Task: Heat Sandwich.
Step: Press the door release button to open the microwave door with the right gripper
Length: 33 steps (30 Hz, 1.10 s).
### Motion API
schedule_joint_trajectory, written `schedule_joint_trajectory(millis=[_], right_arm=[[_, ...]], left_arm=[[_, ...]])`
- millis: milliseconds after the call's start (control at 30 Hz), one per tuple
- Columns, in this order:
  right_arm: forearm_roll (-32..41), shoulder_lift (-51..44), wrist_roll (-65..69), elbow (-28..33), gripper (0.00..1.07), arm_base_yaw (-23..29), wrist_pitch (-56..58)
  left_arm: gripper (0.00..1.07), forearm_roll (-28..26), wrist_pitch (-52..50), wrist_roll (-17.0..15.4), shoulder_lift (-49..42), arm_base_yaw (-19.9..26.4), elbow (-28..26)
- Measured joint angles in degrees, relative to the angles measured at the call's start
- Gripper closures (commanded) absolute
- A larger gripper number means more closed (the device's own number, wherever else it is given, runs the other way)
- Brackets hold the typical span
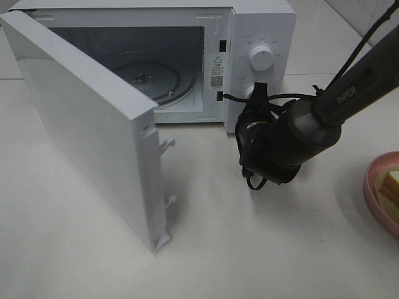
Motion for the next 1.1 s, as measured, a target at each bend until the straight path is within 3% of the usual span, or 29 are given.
schedule_joint_trajectory(millis=[800, 1100], right_arm=[[4.76, -1.26, -2.75, -1.20, 1.07, 0.57, 4.13], [2.81, -3.21, -3.72, 0.46, 1.07, 0.34, 6.07]], left_arm=[[0.09, 0.00, 0.00, 0.00, 0.00, 0.00, 0.00], [0.09, 0.00, 0.00, 0.00, 0.00, 0.00, 0.00]])
